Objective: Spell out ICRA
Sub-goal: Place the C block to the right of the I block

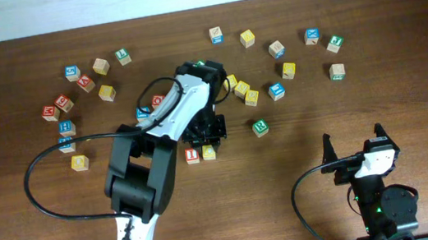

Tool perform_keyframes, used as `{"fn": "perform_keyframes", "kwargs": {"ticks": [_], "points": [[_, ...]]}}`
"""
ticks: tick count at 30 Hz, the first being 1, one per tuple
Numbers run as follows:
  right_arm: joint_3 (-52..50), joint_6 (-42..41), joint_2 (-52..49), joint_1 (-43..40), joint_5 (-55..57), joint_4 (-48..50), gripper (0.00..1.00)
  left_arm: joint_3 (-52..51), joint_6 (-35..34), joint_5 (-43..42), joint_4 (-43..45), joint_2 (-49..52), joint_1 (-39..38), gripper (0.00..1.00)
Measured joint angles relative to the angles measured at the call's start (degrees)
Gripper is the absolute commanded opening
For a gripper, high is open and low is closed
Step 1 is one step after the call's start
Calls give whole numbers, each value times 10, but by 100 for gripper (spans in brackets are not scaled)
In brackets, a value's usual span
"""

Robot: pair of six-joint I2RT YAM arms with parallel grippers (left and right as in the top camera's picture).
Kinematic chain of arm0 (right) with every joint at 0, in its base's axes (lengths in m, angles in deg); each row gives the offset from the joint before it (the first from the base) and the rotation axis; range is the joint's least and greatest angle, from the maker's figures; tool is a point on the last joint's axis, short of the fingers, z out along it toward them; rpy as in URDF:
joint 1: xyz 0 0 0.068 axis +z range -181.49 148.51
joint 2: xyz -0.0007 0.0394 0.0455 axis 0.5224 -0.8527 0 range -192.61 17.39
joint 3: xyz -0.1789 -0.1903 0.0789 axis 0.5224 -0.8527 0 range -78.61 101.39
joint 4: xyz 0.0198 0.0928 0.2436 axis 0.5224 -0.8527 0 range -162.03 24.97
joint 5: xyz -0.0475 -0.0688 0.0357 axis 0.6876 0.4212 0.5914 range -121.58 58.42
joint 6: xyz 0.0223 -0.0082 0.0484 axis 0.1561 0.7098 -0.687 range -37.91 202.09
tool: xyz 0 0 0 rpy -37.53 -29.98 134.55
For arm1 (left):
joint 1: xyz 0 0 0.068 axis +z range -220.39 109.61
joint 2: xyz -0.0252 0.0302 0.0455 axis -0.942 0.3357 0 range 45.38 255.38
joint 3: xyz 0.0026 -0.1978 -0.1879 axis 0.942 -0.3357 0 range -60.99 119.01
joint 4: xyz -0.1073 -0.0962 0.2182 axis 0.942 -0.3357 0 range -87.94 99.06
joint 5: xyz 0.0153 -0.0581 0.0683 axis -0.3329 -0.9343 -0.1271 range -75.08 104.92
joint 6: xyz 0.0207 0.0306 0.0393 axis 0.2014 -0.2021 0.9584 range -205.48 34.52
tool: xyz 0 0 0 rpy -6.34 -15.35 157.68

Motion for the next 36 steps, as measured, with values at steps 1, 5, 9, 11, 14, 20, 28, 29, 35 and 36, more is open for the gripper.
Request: {"fn": "perform_keyframes", "kwargs": {"ticks": [1, 5, 9, 11, 14, 20, 28, 29, 35, 36], "points": [[0, 0, 0, 0, 0, 0, 98, 0, 0, 0, 0, 0, 2, 33], [0, 0, 0, 0, 0, 0, 98, 0, -2, 0, 0, 0, 2, 36], [0, 0, 0, 0, 0, 0, 98, 0, -4, 0, 0, 0, 2, 24], [0, 0, 0, 0, 0, 0, 98, 0, -6, 0, -2, 0, 2, 23], [0, 0, 0, 0, 0, 0, 98, 0, -6, 0, -12, 0, 2, 28], [0, 0, 0, 0, 0, 0, 98, 0, -8, 0, -13, 0, 2, 40], [0, 0, 0, 0, 0, 0, 98, 125, -2, 2, -66, 1, 14, 41], [0, 0, 0, 0, 0, 0, 98, 163, 1, 7, -85, 1, 22, 41], [0, 0, 0, 0, 0, 0, 98, 325, 11, 86, -153, 0, 110, 99], [0, 0, 0, 0, 0, 0, 98, 325, 12, 92, -151, 0, 123, 99]]}}
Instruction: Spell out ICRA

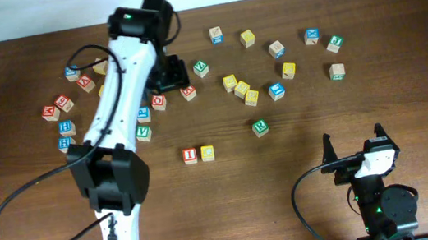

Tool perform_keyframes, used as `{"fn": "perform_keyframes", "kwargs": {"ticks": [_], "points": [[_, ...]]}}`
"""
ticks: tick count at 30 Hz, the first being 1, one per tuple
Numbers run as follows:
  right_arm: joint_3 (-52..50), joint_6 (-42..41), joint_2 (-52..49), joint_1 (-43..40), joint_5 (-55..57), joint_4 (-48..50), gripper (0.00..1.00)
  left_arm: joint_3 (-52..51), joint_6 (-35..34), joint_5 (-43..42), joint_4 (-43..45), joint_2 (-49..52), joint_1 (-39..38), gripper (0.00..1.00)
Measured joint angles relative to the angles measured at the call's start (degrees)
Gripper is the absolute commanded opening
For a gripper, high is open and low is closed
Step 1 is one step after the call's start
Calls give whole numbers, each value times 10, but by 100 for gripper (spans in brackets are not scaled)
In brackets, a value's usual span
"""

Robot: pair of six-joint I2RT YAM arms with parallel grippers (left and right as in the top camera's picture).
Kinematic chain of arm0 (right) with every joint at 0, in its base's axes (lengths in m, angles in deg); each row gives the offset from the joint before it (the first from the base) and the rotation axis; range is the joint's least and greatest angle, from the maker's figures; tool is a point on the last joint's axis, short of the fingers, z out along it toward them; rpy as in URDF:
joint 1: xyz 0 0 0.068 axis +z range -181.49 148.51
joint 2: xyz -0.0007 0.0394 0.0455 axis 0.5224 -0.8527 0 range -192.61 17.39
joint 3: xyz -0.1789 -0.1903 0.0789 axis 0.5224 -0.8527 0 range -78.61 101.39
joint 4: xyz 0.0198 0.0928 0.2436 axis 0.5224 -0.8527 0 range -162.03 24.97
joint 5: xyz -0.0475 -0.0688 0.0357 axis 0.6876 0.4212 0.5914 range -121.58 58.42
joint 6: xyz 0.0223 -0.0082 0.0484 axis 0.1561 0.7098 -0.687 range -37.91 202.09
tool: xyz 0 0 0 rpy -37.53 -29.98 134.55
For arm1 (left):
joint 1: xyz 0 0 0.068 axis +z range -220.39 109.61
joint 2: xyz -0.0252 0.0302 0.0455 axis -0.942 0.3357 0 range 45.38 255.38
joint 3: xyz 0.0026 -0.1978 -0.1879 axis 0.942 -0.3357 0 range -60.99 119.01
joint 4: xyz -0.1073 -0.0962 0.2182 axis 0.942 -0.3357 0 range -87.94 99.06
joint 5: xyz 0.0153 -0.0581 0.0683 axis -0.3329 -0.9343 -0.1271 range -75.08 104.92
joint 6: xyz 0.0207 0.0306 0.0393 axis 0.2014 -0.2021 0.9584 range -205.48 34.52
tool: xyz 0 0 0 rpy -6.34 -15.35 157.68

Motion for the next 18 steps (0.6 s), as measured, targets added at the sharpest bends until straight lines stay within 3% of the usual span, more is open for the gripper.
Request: {"fn": "perform_keyframes", "kwargs": {"ticks": [8, 18], "points": [[0, 0, 0, 0, 0, 0, 98, 0, 2, 13, 11, 0, 95, 99], [0, 0, 0, 0, 0, 0, 99, 0, 6, -2, 0, 0, 98, 99]]}}
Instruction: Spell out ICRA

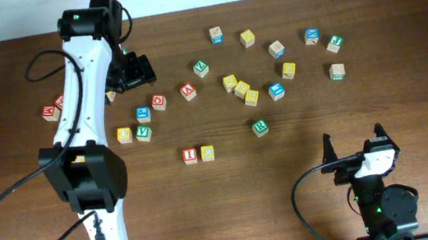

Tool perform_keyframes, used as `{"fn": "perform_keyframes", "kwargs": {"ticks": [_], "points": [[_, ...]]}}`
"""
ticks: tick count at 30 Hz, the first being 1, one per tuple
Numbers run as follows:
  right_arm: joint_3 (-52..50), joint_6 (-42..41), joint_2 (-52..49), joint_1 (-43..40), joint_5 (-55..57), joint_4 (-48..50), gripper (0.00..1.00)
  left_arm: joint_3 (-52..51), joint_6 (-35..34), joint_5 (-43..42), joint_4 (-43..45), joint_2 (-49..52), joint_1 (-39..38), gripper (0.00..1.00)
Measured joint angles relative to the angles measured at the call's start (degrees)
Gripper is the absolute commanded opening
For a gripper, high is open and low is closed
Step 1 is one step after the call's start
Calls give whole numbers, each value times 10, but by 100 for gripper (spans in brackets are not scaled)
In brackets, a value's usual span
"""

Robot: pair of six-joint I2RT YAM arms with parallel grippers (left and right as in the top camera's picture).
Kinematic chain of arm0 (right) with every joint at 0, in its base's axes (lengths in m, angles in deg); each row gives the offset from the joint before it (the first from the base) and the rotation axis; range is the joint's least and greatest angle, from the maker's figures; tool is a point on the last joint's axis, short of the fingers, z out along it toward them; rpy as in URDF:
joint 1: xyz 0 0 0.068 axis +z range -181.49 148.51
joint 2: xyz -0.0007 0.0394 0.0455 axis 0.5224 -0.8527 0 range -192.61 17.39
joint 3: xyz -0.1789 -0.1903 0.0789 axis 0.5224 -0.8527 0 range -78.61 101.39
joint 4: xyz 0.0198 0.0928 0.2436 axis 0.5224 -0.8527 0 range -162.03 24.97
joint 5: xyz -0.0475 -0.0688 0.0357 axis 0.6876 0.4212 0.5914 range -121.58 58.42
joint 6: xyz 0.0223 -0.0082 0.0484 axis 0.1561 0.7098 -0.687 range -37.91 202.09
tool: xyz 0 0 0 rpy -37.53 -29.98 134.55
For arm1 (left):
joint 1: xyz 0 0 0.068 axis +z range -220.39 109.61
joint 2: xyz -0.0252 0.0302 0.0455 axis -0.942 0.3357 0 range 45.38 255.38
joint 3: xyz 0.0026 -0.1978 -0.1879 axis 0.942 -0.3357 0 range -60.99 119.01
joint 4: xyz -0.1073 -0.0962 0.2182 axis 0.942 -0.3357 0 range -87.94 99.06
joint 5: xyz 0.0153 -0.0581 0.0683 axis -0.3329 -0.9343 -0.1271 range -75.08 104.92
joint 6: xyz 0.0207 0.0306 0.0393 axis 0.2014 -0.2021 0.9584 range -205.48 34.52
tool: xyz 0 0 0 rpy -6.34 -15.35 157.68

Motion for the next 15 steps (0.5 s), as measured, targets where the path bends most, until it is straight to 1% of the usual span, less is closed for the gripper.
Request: {"fn": "perform_keyframes", "kwargs": {"ticks": [6, 10, 13, 15], "points": [[0, 0, 0, 0, 0, 0, 98, 0, 0, -12, 4, 0, 0, 99], [0, 0, 0, 0, 0, 0, 98, 0, -6, -14, 33, 0, 6, 99], [0, 0, 0, 0, 0, 0, 99, 0, -16, -14, 33, 0, 42, 99], [0, 0, 0, 0, 0, 0, 98, 0, -18, -14, 18, 0, 71, 99]]}}
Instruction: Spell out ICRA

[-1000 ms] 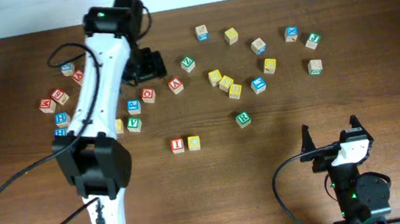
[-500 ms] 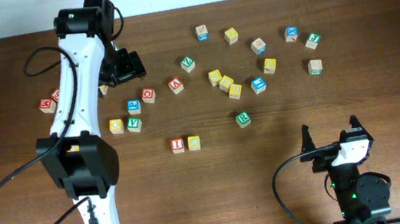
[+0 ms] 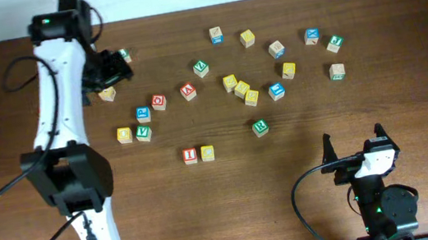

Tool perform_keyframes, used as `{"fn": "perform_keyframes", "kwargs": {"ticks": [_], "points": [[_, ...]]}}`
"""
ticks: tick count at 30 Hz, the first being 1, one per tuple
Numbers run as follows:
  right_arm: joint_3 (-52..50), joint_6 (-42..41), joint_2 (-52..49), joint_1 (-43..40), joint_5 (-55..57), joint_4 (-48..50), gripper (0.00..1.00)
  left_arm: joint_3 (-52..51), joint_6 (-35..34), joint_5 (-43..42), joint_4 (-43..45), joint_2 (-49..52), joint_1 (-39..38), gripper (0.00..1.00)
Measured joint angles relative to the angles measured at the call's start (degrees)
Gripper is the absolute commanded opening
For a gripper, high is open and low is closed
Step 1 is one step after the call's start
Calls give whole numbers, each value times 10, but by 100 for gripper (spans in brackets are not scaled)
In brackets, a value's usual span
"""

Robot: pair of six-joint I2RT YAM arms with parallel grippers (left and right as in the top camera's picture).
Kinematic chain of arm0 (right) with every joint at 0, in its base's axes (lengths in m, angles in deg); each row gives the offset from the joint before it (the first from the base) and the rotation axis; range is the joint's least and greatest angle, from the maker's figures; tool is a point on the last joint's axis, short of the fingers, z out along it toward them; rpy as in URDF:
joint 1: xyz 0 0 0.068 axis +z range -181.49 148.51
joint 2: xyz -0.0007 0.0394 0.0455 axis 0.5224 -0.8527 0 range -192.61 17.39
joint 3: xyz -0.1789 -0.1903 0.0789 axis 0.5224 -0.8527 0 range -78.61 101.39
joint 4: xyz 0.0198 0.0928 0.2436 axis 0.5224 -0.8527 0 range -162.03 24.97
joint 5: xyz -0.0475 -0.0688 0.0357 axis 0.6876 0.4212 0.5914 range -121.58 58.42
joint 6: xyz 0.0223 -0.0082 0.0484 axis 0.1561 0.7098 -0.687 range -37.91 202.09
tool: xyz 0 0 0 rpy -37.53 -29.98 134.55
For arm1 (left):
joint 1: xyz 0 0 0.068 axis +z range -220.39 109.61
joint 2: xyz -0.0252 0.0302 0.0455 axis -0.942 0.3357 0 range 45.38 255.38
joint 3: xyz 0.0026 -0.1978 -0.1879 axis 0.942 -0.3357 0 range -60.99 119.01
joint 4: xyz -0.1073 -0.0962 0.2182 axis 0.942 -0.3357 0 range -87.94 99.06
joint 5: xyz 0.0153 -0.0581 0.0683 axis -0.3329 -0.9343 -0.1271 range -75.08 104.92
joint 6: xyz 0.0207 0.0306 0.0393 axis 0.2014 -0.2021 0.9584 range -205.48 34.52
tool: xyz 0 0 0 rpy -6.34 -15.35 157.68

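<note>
A red I block (image 3: 190, 155) and a yellow block (image 3: 207, 152) lie side by side, touching, in the front middle of the table; the yellow one's letter is too small to read. My left gripper (image 3: 112, 67) hangs over the far-left blocks, between a tan block (image 3: 107, 93) and a green-lettered block (image 3: 123, 56). Its fingers look spread, with nothing between them. My right gripper (image 3: 353, 139) rests at the front right, fingers wide apart and empty. Other letter blocks are scattered behind the pair.
Loose blocks: red ones (image 3: 188, 91) (image 3: 159, 101), blue (image 3: 143, 113), yellow (image 3: 124, 135), green (image 3: 260, 127), a yellow cluster (image 3: 241, 89), and several at the back right (image 3: 312, 36). The left arm (image 3: 54, 99) covers some far-left blocks. The table's back edge is close.
My left gripper has shifted further left and a little back, from beside the tan block to over the far-left cluster. No block has moved. The right arm is still.
My left gripper was first down at the red I block and the yellow block beside it. Then it was at the back middle, with the pair left lying together. After that it stood further left, and now at the far-left blocks.
</note>
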Motion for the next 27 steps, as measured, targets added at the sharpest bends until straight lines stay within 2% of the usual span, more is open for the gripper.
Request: {"fn": "perform_keyframes", "kwargs": {"ticks": [19, 27], "points": [[0, 0, 0, 0, 0, 0, 98, -1, 1, 4, -8, 33, 11, 99], [0, 0, 0, 0, 0, 0, 98, -1, 33, -5, -8, 33, -8, 99]]}}
